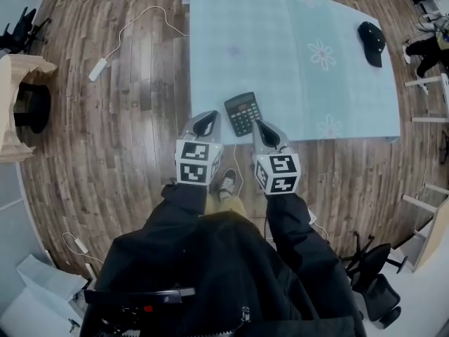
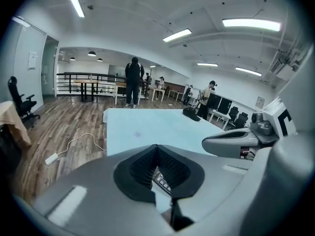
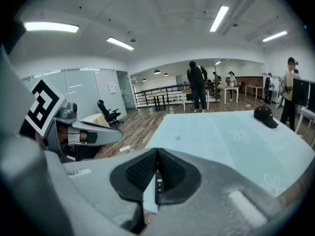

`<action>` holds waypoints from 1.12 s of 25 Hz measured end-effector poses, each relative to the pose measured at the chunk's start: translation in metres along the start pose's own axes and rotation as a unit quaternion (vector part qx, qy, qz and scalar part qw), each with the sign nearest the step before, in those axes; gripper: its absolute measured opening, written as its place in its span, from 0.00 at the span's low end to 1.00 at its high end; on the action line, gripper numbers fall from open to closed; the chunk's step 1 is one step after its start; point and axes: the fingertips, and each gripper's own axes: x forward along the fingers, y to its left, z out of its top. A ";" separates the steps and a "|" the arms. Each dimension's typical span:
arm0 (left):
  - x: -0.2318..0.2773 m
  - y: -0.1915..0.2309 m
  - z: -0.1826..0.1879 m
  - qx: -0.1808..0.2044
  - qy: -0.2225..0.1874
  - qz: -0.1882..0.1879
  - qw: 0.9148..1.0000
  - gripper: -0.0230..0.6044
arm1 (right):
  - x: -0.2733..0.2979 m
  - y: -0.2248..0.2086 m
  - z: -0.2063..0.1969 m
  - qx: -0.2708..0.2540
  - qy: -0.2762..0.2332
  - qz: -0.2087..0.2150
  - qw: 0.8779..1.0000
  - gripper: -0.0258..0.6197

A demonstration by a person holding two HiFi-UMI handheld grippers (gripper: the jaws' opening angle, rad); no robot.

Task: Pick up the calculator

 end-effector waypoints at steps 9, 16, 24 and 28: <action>0.042 0.018 -0.037 -0.015 0.056 -0.012 0.998 0.03 | 0.062 -0.036 -0.037 -0.022 0.062 0.016 0.998 0.04; 0.066 0.031 -0.054 -0.034 0.077 -0.005 0.996 0.04 | 0.107 -0.055 -0.059 -0.040 0.101 0.027 0.994 0.04; 0.083 0.044 -0.065 -0.044 0.085 0.003 0.995 0.04 | 0.139 -0.068 -0.071 -0.051 0.121 0.047 0.990 0.11; 0.088 0.049 -0.066 -0.050 0.083 0.010 0.995 0.04 | 0.151 -0.076 -0.079 -0.056 0.138 0.072 0.986 0.19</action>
